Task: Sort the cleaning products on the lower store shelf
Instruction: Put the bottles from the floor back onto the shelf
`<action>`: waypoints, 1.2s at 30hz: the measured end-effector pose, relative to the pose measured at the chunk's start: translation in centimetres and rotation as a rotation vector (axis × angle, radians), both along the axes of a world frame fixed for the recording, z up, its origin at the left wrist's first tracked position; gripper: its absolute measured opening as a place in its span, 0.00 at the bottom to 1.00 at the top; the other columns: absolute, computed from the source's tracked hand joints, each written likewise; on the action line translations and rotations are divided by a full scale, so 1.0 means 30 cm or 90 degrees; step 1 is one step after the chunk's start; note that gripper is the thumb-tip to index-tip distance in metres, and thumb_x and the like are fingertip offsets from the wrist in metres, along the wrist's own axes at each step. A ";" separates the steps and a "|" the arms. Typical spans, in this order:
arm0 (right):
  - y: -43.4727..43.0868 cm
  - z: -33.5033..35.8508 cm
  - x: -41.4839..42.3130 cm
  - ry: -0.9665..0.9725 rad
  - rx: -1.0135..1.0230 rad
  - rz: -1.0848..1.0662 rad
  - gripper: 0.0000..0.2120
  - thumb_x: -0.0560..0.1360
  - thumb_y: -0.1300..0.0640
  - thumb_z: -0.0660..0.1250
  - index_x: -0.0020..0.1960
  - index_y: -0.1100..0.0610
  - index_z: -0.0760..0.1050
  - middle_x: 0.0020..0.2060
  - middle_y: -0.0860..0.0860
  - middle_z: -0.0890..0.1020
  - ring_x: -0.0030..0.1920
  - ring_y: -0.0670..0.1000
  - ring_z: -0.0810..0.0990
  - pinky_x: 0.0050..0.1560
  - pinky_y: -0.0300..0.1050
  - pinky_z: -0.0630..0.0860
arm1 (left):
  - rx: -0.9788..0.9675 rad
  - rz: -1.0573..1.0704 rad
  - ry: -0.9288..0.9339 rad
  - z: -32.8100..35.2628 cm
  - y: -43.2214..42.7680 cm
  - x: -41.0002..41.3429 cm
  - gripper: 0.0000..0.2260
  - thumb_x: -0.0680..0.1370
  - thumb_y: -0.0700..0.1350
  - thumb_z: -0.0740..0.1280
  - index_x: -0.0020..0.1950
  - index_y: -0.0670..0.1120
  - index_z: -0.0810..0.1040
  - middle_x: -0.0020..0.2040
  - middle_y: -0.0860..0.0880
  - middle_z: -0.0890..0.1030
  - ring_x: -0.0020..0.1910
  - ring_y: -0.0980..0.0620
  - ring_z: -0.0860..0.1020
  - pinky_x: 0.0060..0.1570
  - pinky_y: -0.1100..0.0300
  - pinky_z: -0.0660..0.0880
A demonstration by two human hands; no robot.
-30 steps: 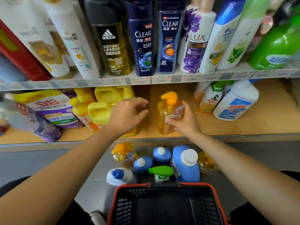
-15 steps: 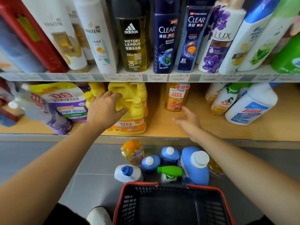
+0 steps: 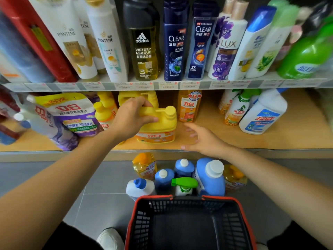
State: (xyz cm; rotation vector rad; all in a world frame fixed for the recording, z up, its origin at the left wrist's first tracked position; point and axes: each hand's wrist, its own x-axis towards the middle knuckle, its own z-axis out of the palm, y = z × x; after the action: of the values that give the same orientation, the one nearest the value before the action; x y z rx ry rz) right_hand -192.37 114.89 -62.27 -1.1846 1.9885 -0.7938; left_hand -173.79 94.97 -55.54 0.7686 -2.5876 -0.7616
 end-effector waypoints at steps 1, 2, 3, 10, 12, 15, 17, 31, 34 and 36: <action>0.005 0.023 0.012 -0.001 -0.031 0.000 0.48 0.69 0.49 0.80 0.81 0.50 0.57 0.72 0.48 0.71 0.69 0.48 0.71 0.65 0.46 0.72 | 0.041 -0.012 0.031 0.023 0.019 0.002 0.17 0.71 0.53 0.78 0.54 0.48 0.79 0.50 0.53 0.80 0.52 0.51 0.78 0.48 0.53 0.77; 0.012 0.047 0.023 -0.005 -0.072 0.000 0.50 0.68 0.49 0.81 0.81 0.48 0.55 0.73 0.47 0.70 0.70 0.47 0.70 0.67 0.45 0.71 | 0.083 -0.026 0.058 0.046 0.040 0.005 0.16 0.71 0.53 0.78 0.54 0.49 0.79 0.50 0.54 0.80 0.51 0.53 0.79 0.48 0.52 0.79; 0.022 0.069 0.033 -0.014 -0.117 -0.001 0.51 0.67 0.50 0.81 0.81 0.47 0.55 0.74 0.46 0.70 0.71 0.45 0.70 0.68 0.43 0.70 | 0.122 -0.043 0.079 0.067 0.062 0.008 0.16 0.71 0.52 0.78 0.53 0.50 0.79 0.50 0.54 0.81 0.51 0.53 0.79 0.49 0.51 0.80; 0.184 0.179 0.069 -0.006 -0.293 -0.031 0.41 0.63 0.44 0.82 0.71 0.44 0.68 0.62 0.35 0.78 0.64 0.37 0.76 0.60 0.32 0.73 | 0.355 -0.120 0.206 0.136 0.222 0.044 0.15 0.69 0.48 0.76 0.52 0.47 0.81 0.53 0.42 0.83 0.51 0.52 0.82 0.51 0.55 0.81; 0.249 0.195 0.082 0.029 -0.299 -0.042 0.39 0.62 0.42 0.82 0.69 0.41 0.70 0.60 0.33 0.79 0.62 0.36 0.77 0.57 0.29 0.73 | 0.349 -0.147 0.196 0.145 0.264 0.059 0.16 0.70 0.48 0.76 0.55 0.46 0.81 0.54 0.43 0.83 0.53 0.54 0.81 0.52 0.58 0.79; 0.310 0.208 0.106 0.104 -0.265 -0.042 0.40 0.60 0.40 0.83 0.69 0.40 0.72 0.59 0.37 0.82 0.60 0.39 0.80 0.58 0.43 0.78 | 0.300 -0.228 0.161 0.162 0.316 0.080 0.22 0.72 0.50 0.78 0.64 0.49 0.79 0.58 0.52 0.84 0.59 0.58 0.80 0.58 0.64 0.77; 0.340 0.216 0.129 0.186 -0.199 -0.019 0.43 0.58 0.36 0.80 0.70 0.36 0.68 0.58 0.39 0.83 0.58 0.43 0.81 0.55 0.52 0.80 | 0.266 -0.275 0.128 0.159 0.370 0.084 0.19 0.74 0.49 0.76 0.64 0.50 0.80 0.57 0.53 0.84 0.59 0.56 0.81 0.57 0.60 0.78; 0.472 0.195 0.156 0.354 -0.085 0.006 0.43 0.59 0.34 0.79 0.70 0.37 0.67 0.50 0.41 0.84 0.48 0.48 0.81 0.43 0.49 0.78 | 0.030 -0.155 0.063 0.075 0.532 0.041 0.11 0.76 0.57 0.73 0.45 0.50 0.85 0.38 0.52 0.84 0.34 0.53 0.78 0.37 0.50 0.76; 0.482 0.199 0.153 0.343 -0.070 -0.009 0.44 0.59 0.36 0.80 0.71 0.39 0.68 0.51 0.41 0.84 0.48 0.48 0.81 0.44 0.49 0.77 | 0.028 -0.190 0.072 0.076 0.531 0.036 0.11 0.76 0.55 0.73 0.48 0.48 0.86 0.41 0.51 0.85 0.38 0.49 0.80 0.39 0.47 0.77; 0.483 0.204 0.148 0.318 -0.063 -0.017 0.44 0.60 0.38 0.81 0.72 0.40 0.69 0.51 0.41 0.84 0.48 0.47 0.81 0.45 0.48 0.77 | 0.049 -0.211 0.082 0.080 0.527 0.035 0.12 0.76 0.53 0.73 0.52 0.46 0.87 0.44 0.52 0.85 0.40 0.48 0.81 0.42 0.46 0.78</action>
State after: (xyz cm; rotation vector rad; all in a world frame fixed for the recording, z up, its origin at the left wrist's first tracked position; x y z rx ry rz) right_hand -187.93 129.39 -56.17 -1.5319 2.3879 -0.6588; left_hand -172.74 110.80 -53.15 0.2986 -2.6097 -0.9748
